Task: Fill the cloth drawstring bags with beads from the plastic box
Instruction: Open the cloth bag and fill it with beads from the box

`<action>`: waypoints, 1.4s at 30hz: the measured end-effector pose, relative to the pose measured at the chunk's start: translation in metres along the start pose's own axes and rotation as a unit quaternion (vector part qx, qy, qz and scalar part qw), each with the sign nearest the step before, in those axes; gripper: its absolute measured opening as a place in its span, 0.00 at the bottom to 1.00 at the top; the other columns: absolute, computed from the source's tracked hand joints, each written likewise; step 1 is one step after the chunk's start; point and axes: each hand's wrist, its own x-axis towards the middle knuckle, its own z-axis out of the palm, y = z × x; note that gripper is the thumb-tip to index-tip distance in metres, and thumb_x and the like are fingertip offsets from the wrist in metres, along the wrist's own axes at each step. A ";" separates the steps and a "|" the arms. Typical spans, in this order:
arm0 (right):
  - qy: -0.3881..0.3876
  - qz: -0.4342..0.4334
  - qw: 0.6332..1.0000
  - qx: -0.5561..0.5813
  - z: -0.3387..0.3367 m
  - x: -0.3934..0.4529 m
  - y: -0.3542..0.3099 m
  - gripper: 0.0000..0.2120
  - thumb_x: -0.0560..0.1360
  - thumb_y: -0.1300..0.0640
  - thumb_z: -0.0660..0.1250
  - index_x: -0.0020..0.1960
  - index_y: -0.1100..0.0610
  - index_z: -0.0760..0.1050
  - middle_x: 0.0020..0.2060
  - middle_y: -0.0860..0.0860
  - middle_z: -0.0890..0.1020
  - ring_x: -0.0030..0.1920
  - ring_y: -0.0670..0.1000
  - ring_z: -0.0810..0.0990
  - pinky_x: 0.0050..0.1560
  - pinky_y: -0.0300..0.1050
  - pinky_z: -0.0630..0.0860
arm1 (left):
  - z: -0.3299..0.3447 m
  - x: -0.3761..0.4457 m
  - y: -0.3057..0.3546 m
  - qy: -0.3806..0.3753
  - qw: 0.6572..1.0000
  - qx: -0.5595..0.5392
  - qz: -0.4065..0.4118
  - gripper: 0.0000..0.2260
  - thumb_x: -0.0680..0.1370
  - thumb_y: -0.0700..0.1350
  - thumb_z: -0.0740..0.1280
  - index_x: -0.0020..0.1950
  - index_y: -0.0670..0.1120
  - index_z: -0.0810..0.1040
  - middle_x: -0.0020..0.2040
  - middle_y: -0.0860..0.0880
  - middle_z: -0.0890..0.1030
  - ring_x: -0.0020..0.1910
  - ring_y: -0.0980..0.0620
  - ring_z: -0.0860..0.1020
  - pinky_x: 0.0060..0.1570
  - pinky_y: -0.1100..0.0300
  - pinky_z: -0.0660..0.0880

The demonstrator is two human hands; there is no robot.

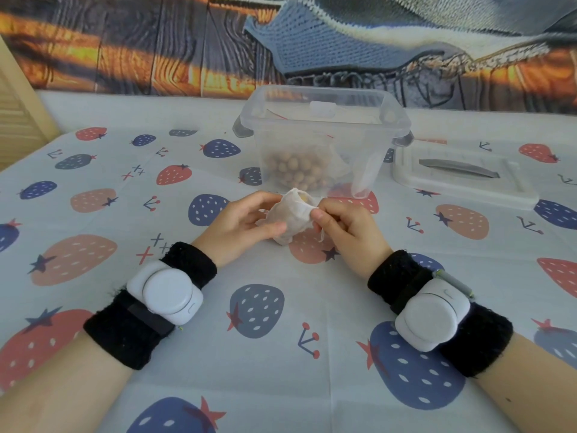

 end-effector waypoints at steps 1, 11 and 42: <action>-0.006 -0.002 1.000 0.002 0.000 0.000 0.001 0.14 0.79 0.62 0.59 0.36 0.64 0.72 0.26 0.52 0.70 0.25 0.43 0.68 0.26 0.28 0.65 | 0.002 0.000 0.002 0.002 1.000 -0.011 0.007 0.17 0.71 0.52 0.69 0.58 0.49 0.76 0.55 0.54 0.81 0.54 0.56 0.79 0.54 0.65 0.74; -0.038 -0.056 0.998 -0.019 0.005 -0.001 0.002 0.13 0.77 0.53 0.58 0.34 0.52 0.69 0.26 0.47 0.70 0.27 0.45 0.67 0.30 0.35 0.66 | 0.012 -0.002 0.010 0.071 0.990 -0.013 0.119 0.07 0.73 0.49 0.68 0.50 0.56 0.81 0.47 0.55 0.82 0.50 0.52 0.79 0.53 0.60 0.73; 0.116 -0.093 0.989 0.019 0.000 -0.001 0.002 0.13 0.78 0.61 0.57 0.34 0.56 0.67 0.27 0.43 0.68 0.29 0.42 0.68 0.33 0.29 0.63 | 0.027 -0.005 0.010 0.054 0.978 0.149 0.134 0.10 0.78 0.49 0.60 0.51 0.47 0.79 0.45 0.53 0.70 0.46 0.60 0.73 0.49 0.73 0.65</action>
